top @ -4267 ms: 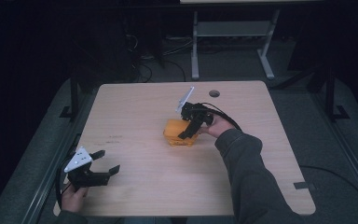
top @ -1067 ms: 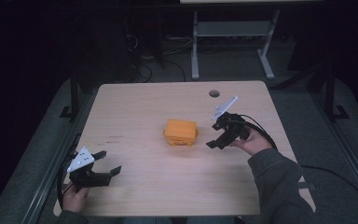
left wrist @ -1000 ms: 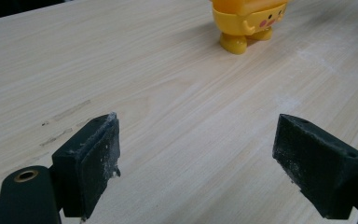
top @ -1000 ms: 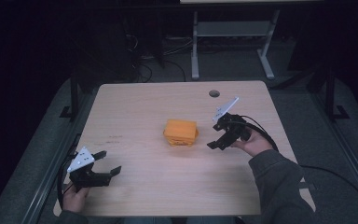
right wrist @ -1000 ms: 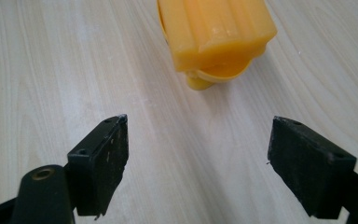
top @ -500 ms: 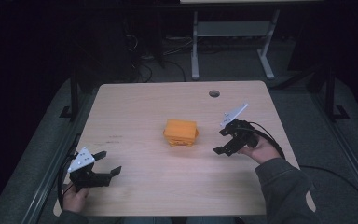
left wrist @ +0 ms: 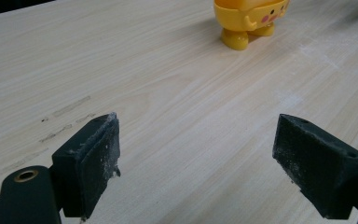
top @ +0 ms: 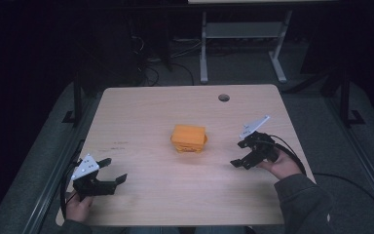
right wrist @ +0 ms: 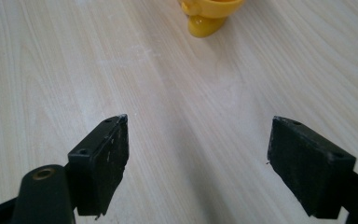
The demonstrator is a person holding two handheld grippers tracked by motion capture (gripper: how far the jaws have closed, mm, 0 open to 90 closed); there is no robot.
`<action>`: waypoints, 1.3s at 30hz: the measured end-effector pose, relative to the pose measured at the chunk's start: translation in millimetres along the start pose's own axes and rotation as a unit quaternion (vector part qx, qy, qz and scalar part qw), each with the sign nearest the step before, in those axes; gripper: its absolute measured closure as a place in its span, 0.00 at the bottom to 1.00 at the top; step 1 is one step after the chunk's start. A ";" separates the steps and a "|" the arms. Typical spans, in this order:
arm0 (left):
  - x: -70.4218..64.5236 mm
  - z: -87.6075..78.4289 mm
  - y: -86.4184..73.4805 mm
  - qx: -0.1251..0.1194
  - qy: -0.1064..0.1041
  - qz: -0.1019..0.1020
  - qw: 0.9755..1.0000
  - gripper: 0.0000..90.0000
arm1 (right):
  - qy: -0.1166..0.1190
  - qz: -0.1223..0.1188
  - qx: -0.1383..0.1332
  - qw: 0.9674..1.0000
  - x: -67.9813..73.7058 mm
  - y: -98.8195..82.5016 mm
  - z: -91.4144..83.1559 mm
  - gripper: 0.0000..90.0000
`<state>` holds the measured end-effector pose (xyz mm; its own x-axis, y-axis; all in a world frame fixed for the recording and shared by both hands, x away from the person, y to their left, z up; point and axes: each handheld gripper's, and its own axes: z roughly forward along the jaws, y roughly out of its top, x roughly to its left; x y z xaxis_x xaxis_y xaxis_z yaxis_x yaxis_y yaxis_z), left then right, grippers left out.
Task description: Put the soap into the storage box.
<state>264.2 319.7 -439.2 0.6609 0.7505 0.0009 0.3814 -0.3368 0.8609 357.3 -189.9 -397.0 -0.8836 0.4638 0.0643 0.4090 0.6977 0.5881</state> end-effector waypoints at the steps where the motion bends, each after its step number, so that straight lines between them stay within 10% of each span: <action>1: -0.3 0.4 0.0 -0.001 -0.001 -0.001 1.000 0.16 | 0.000 0.004 -0.001 1.000 0.2 -1.9 -0.3 0.22; 39: -1.8 2.3 -0.7 0.005 -0.001 0.003 1.000 0.16 | -0.019 0.048 -0.011 0.999 32.1 -83.4 -7.6 0.23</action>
<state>264.2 317.4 -440.9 0.6644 0.7473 0.0052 0.3834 -0.3469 0.8560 293.1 -237.3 -437.8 -0.8308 0.5490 0.0917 0.4867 0.6365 0.5983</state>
